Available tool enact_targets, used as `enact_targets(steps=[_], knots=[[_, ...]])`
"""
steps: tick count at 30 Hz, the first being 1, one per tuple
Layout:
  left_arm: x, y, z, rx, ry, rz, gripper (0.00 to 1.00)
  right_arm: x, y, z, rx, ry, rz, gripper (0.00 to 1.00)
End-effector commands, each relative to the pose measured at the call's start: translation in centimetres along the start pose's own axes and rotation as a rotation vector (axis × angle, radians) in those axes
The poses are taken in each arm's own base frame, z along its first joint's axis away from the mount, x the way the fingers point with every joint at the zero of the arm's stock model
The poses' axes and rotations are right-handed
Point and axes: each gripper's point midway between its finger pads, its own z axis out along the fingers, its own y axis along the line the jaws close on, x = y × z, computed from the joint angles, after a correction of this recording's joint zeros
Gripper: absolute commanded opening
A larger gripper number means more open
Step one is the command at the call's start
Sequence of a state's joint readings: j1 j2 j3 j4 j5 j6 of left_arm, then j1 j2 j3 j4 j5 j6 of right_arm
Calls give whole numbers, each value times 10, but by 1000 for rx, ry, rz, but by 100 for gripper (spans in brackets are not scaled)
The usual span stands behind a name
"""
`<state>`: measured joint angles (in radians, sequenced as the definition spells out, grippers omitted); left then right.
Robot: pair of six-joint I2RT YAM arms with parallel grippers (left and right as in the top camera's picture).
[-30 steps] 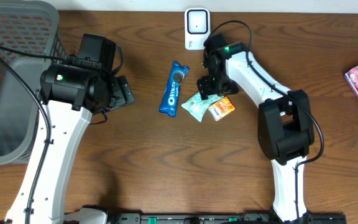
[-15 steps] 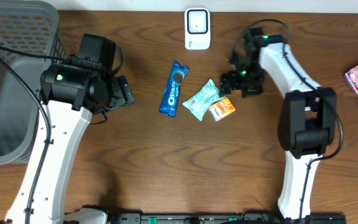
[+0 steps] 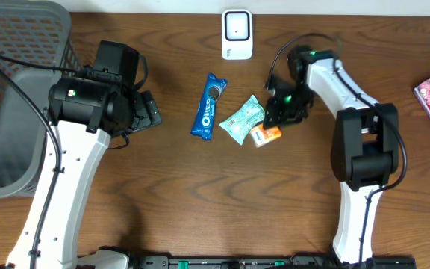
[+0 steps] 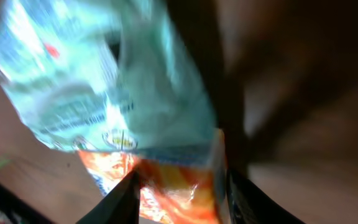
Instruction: Scan the item barcode
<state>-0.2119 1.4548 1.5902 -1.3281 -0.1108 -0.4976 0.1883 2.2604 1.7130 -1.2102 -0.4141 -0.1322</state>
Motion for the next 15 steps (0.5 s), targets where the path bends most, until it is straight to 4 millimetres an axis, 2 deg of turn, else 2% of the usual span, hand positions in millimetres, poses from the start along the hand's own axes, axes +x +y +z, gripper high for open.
enact_targets(steps=[1, 2, 3, 5, 6, 8, 9, 12, 13, 15], knots=[[-1, 3, -4, 0, -14, -11, 98, 17, 12, 9, -22, 79, 36, 37], [-1, 3, -4, 0, -14, -11, 98, 26, 15, 7, -20, 115, 48, 32], [-1, 3, -4, 0, -14, -11, 98, 29, 16, 5, -20, 131, 63, 32], [-1, 3, -4, 0, -14, -11, 98, 39, 20, -5, -19, 172, 100, 38], [-1, 3, -4, 0, -14, -11, 98, 45, 19, -14, 3, 198, 111, 45], [-1, 3, -4, 0, -14, -11, 98, 46, 14, -25, 58, 206, 105, 51], [-1, 3, -4, 0, -14, -11, 98, 41, 10, -29, 91, 191, 88, 51], [-1, 3, -4, 0, -14, -11, 98, 12, 4, -31, 138, 78, 38, 49], [-1, 3, -4, 0, -14, -11, 98, -1, 4, -29, 129, 23, 26, 44], [-1, 3, -4, 0, -14, -11, 98, -12, 4, -29, 129, -19, 16, 44]])
